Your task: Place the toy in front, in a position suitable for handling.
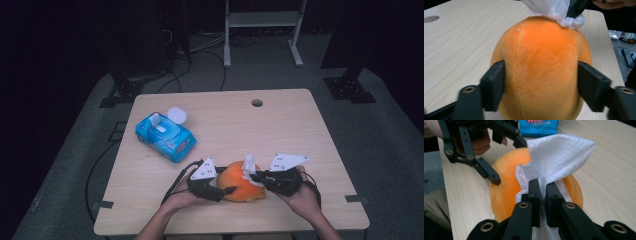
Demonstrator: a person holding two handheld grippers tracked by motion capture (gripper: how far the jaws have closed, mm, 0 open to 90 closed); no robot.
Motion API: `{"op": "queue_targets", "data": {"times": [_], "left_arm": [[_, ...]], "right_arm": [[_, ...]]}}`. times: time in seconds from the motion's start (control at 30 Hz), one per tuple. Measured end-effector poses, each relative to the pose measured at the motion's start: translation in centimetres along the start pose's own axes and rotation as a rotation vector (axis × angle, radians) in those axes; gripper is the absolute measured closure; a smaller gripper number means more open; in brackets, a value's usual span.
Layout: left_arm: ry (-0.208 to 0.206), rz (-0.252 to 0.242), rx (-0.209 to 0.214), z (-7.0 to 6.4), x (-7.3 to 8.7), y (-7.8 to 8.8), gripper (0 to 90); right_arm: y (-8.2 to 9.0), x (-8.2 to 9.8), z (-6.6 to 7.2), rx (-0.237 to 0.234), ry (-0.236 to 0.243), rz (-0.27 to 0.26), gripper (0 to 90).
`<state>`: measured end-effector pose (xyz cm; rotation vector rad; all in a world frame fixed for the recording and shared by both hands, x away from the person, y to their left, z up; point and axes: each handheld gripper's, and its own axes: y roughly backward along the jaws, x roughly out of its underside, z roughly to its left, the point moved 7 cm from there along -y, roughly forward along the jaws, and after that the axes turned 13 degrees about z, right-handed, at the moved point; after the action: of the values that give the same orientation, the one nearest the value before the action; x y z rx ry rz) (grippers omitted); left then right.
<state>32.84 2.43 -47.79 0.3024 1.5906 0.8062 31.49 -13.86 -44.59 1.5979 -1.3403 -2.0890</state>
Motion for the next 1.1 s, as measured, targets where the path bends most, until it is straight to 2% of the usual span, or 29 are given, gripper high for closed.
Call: {"op": "queue_targets", "data": {"times": [0.07, 0.17, 0.2, 0.3, 0.37, 0.43, 0.47, 0.53, 0.6, 0.67, 0.77, 0.8, 0.83, 0.93, 0.97, 1.0, 1.03, 1.1], "left_arm": [[0.012, -0.030, 0.001, 0.1, -0.3, 0.1, 19.7], [0.022, -0.035, 0.007, 0.2, -0.3, 0.1, 17.7], [0.022, -0.036, 0.018, 0.1, -0.2, 0.1, 19.7], [0.021, -0.025, 0.000, 0.0, -0.3, 0.1, 29.6], [0.011, -0.028, -0.002, -0.2, -0.6, 0.1, 31.6], [-0.005, -0.026, -0.007, -0.5, -0.8, 0.1, 32.0], [-0.005, -0.025, -0.007, -0.5, -0.8, 0.1, 31.9], [0.000, -0.021, 0.003, -0.4, -0.6, 0.1, 31.5], [0.011, -0.024, 0.013, -0.2, -0.4, 0.2, 29.7], [0.026, -0.030, 0.011, 0.0, -0.4, 0.2, 23.0], [0.062, -0.024, 0.026, 0.3, -0.3, 0.4, 17.7], [0.065, -0.018, 0.042, 0.3, -0.1, 0.5, 18.2], [0.056, -0.020, 0.043, 0.2, -0.1, 0.5, 24.3], [0.038, -0.010, 0.022, 0.2, -0.2, 0.5, 34.6], [0.031, -0.019, 0.022, 0.0, -0.4, 0.5, 36.0], [0.022, -0.023, 0.021, -0.1, -0.6, 0.5, 37.1], [0.013, -0.022, 0.018, -0.2, -0.7, 0.4, 37.2], [0.004, -0.024, 0.014, -0.4, -0.9, 0.4, 36.7]], "right_arm": [[0.0, 0.4, -0.3, -0.010, -0.013, 0.006, 83.7], [0.2, 0.8, -0.6, -0.013, -0.025, 0.005, 83.7], [0.2, 0.9, -0.6, -0.014, -0.028, 0.009, 83.7], [0.5, 0.7, -0.7, -0.004, -0.033, 0.002, 83.6], [0.8, 0.2, -0.2, 0.008, -0.023, -0.012, 83.5], [1.0, -0.6, 0.8, -0.013, -0.008, -0.044, 83.3], [0.8, -0.9, 1.2, 0.007, 0.021, -0.039, 83.3], [0.5, -0.8, 1.3, 0.025, 0.036, -0.017, 83.5], [0.2, -0.5, 0.9, 0.013, 0.025, -0.007, 83.7], [0.2, 0.0, 0.5, 0.009, 0.010, 0.003, 83.8], [0.4, 0.5, -0.1, 0.022, -0.004, 0.010, 83.8], [0.5, 0.6, -0.3, 0.021, -0.012, 0.014, 83.8], [0.4, 0.8, -0.4, 0.019, -0.015, 0.016, 83.8], [0.7, 0.4, -0.1, 0.027, -0.012, 0.003, 83.7], [0.9, 0.0, 0.2, 0.021, -0.007, -0.018, 83.7], [1.2, -0.6, 0.8, -0.007, 0.001, -0.051, 83.7], [1.2, -1.0, 1.0, -0.009, 0.007, -0.062, 83.7], [1.0, -1.4, 1.4, 0.008, 0.038, -0.052, 83.7]]}}
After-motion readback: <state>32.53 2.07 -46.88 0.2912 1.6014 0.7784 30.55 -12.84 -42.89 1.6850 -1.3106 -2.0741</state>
